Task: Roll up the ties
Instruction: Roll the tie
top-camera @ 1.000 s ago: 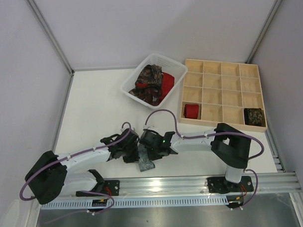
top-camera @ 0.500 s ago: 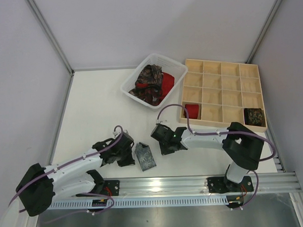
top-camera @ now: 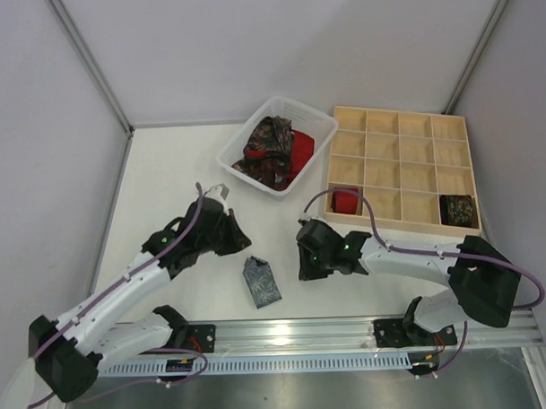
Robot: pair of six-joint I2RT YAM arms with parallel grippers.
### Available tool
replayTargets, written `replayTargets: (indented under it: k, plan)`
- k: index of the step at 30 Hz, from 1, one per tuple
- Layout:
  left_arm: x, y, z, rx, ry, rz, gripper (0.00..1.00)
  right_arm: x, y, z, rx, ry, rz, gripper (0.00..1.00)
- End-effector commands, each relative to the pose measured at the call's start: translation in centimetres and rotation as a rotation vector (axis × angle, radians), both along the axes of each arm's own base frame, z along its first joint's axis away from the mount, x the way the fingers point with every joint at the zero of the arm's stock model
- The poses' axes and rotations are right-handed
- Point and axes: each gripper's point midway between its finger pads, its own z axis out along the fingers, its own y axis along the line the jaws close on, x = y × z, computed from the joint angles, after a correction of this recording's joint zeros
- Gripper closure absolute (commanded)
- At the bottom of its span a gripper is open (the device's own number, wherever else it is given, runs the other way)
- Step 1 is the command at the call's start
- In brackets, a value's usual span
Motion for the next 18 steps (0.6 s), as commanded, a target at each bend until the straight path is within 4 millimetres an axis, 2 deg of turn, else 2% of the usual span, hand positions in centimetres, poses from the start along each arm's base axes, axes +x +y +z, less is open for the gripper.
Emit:
replayTargets:
  k: [1, 2, 3, 4, 5, 7, 8, 11, 15, 18]
  plan:
    - [1.9, -2.7, 1.6, 0.019, -0.038, -0.17, 0.99, -3.5, 1.1, -0.2, 0.137, 0.131, -0.002, 0.84]
    - [2.5, -3.0, 0.2, 0.051, -0.004, -0.178, 1.0, -4.2, 1.4, -0.4, 0.164, 0.149, -0.006, 0.87]
    - [2.7, -3.1, -0.5, 0.062, 0.012, -0.184, 1.0, -4.4, 2.4, 0.1, 0.224, 0.137, -0.006, 0.92]
    - [2.7, -3.4, -1.1, 0.069, 0.029, -0.192, 1.0, -4.9, 2.6, 0.0, 0.25, 0.165, -0.051, 0.95]
    - [2.9, -3.3, -2.9, 0.103, 0.075, -0.189, 1.0, -5.8, 2.9, -0.3, 0.262, 0.141, -0.051, 1.0]
    - [3.0, -2.9, -4.4, 0.147, 0.121, -0.178, 0.99, -6.6, 3.2, -0.4, 0.285, 0.154, -0.106, 1.0]
    - [2.8, -2.6, -6.0, 0.182, 0.16, -0.177, 1.0, -7.3, 3.6, -1.0, 0.287, 0.143, -0.118, 1.0]
    - [3.1, -1.1, -8.1, 0.259, 0.185, -0.123, 1.0, -8.0, 4.9, -1.2, 0.338, 0.178, -0.138, 1.0]
    - [2.7, -0.4, -9.7, 0.288, 0.21, -0.106, 0.99, -8.2, 5.3, -2.5, 0.342, 0.206, -0.188, 1.0]
    - [2.2, -0.2, -10.3, 0.284, 0.217, -0.097, 0.99, -8.0, 6.1, -2.2, 0.404, 0.242, -0.234, 1.0]
